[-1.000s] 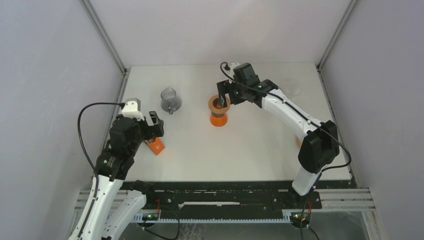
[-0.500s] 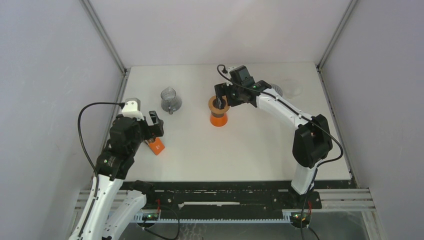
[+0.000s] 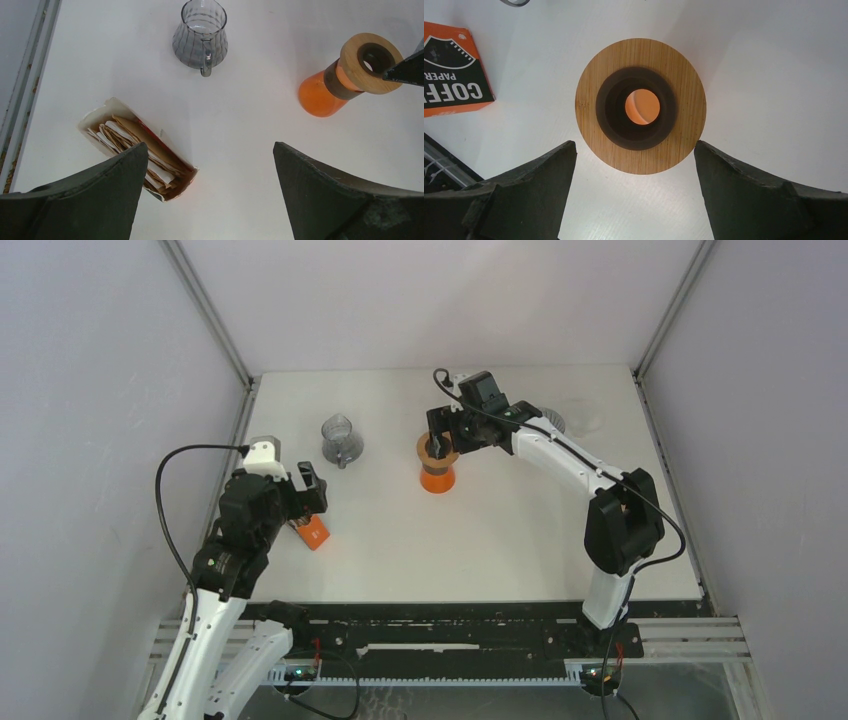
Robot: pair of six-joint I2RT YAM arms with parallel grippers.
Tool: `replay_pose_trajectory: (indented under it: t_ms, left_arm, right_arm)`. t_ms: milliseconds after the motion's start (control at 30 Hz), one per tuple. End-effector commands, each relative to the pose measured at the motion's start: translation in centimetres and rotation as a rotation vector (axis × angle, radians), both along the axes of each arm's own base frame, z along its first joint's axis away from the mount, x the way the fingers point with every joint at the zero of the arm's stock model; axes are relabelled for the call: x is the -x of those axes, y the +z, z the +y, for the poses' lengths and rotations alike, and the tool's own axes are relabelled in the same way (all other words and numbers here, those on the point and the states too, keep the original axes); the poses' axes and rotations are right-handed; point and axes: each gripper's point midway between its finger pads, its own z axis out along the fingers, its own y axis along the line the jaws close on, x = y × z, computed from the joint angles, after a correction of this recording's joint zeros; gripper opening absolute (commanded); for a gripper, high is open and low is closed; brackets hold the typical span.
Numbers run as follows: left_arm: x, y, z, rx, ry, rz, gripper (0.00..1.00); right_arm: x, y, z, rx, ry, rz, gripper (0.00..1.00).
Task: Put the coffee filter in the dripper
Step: Place the dripper holder onto the coffee server.
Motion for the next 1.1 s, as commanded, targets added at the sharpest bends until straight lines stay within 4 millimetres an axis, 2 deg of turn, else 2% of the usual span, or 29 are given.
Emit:
replay_pose_trajectory:
  t_ms: [0,600,733,900,1067]
  left_arm:
    - [-0.4,-0.3,-0.1,0.006,-0.006,-0.013,1.00]
    - [-0.4,-0.3,-0.2,0.007,-0.011,-0.013,1.00]
    - [-0.3,-0.3,-0.2,0.008,-0.011,-0.014,1.00]
    - [-0.2,0.0,-0.3,0.012,-0.016,-0.024,1.00]
    - [-0.1,0.1,-0.3,0.013,-0.016,-0.031,1.00]
  right_arm:
    - [-0.5,1.3,1.3,-0.057,0.017,-0.031,0.96]
    - [-0.3,1.6,1.3,-0.043,0.030,-0.043,0.96]
    - [-0.8,2.1,0.1,-0.021,-0.015,-0.065,0.95]
    - [-0.5,3.7,-0.9,-0.009,-0.026,-0.110,0.95]
    - [-1.4,5.5,-4.7,0.030,-0.136,-0.176,0.96]
